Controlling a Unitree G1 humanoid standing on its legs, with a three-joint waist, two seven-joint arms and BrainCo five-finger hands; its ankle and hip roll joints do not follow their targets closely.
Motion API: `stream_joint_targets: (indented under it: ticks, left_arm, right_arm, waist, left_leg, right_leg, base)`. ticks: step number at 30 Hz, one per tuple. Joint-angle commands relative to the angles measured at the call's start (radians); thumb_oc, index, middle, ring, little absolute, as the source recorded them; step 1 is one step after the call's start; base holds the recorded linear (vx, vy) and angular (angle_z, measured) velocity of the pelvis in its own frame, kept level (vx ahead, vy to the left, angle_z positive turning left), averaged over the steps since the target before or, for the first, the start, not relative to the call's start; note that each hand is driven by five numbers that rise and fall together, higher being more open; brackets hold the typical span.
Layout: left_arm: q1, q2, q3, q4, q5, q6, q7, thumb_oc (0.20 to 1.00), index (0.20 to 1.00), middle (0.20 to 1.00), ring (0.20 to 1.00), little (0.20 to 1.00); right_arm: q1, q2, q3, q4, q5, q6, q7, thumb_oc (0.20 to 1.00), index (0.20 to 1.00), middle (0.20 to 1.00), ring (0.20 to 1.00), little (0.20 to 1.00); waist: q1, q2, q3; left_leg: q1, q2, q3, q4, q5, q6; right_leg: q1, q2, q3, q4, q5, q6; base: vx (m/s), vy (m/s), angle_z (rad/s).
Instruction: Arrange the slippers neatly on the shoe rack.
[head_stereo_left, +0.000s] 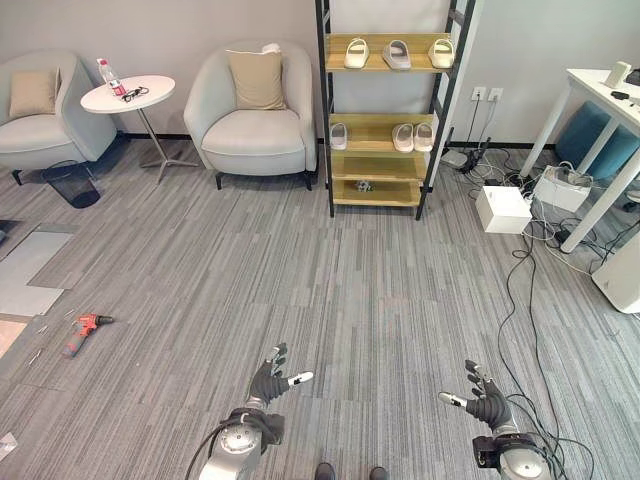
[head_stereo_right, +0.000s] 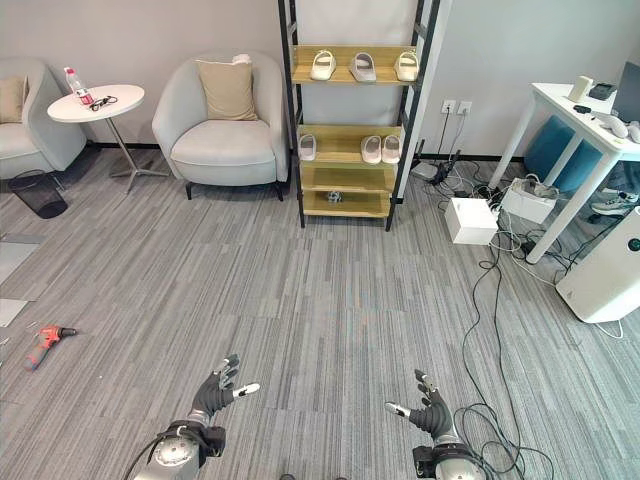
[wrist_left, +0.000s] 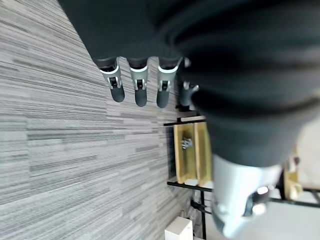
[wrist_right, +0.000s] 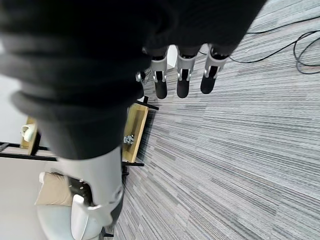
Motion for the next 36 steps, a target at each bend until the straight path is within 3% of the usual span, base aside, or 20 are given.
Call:
stream_joint_targets:
  ticks: [1,19,21,24,27,29,34,36]
  left_arm:
    - [-0.048,0.025,0.022,-0.032,-0.018,-0.051,-0.007,1.000,1.000,1.000,1.000,1.000]
    - [-0.065,0.036,0.058,0.004,-0.016,-0.051,0.027,1.000,1.000,1.000,1.000,1.000]
    - [-0.073,0.040,0.062,0.004,-0.016,-0.052,0.035,1.000,1.000,1.000,1.000,1.000]
    - [-0.091,0.042,0.064,-0.004,-0.023,-0.056,0.054,1.000,1.000,1.000,1.000,1.000]
    - [-0.103,0.042,0.063,0.001,-0.026,-0.058,0.063,1.000,1.000,1.000,1.000,1.000]
    - [-0.115,0.039,0.062,0.014,-0.021,-0.057,0.068,1.000,1.000,1.000,1.000,1.000]
    - [-0.138,0.035,0.071,0.033,-0.032,-0.064,0.081,1.000,1.000,1.000,1.000,1.000]
    - [-0.136,0.028,0.068,0.043,-0.038,-0.059,0.071,1.000,1.000,1.000,1.000,1.000]
  right_arm:
    - [-0.025,-0.015,0.017,-0.028,-0.005,-0.025,-0.002,1.000,1.000,1.000,1.000,1.000]
    - [-0.096,-0.013,0.047,-0.035,0.002,-0.015,0.000,1.000,1.000,1.000,1.000,1.000]
    - [-0.102,-0.012,0.045,-0.036,0.007,-0.016,0.000,1.000,1.000,1.000,1.000,1.000]
    - [-0.125,-0.010,0.045,-0.045,0.012,-0.019,-0.011,1.000,1.000,1.000,1.000,1.000]
    - [-0.137,-0.006,0.055,-0.052,0.010,-0.022,-0.015,1.000,1.000,1.000,1.000,1.000]
    - [-0.140,-0.003,0.056,-0.053,0.013,-0.022,-0.019,1.000,1.000,1.000,1.000,1.000]
    - [-0.142,-0.005,0.052,-0.047,0.016,-0.030,-0.030,1.000,1.000,1.000,1.000,1.000]
    - [-0.116,-0.008,0.049,-0.053,0.021,-0.030,-0.027,1.000,1.000,1.000,1.000,1.000]
  waist:
    - [-0.003,-0.039,-0.007]
    - [0.007,-0.046,0.032]
    - [0.007,-0.050,0.039]
    - [0.002,-0.048,0.077]
    - [-0.011,-0.045,0.118]
    - [-0.020,-0.046,0.137]
    - [-0.045,-0.061,0.161]
    - [-0.064,-0.062,0.143]
  left_leg:
    - [0.016,0.030,-0.050,-0.001,-0.086,-0.044]
    - [-0.033,0.001,-0.040,-0.001,-0.090,-0.013]
    - [-0.043,-0.006,-0.040,0.005,-0.095,-0.004]
    - [-0.076,-0.026,-0.042,0.037,-0.113,0.020]
    - [-0.078,-0.024,-0.043,0.054,-0.127,0.029]
    - [-0.068,-0.022,-0.047,0.049,-0.134,0.023]
    - [0.022,-0.017,-0.057,0.015,-0.170,0.006]
    - [0.046,-0.009,-0.078,0.035,-0.195,-0.007]
  right_leg:
    - [0.003,-0.097,0.054,0.000,-0.106,0.120]
    - [-0.052,-0.127,0.072,0.007,-0.088,0.144]
    - [-0.073,-0.133,0.079,0.040,-0.100,0.148]
    - [-0.178,-0.144,0.094,0.209,-0.122,0.168]
    - [-0.287,-0.127,0.102,0.389,-0.101,0.182]
    - [-0.357,-0.101,0.100,0.414,-0.085,0.177]
    - [-0.446,-0.061,-0.044,0.275,-0.026,0.158]
    - [-0.416,-0.056,-0.036,0.254,-0.041,0.141]
  base:
    - [0.00,0.000,0.00]
    - [0.02,0.036,-0.02]
    - [0.04,0.100,-0.11]
    - [-0.01,0.128,-0.03]
    - [0.00,0.068,-0.14]
    - [0.10,-0.010,0.01]
    - [0.21,-0.092,-0.05]
    - [0.33,-0.147,0.18]
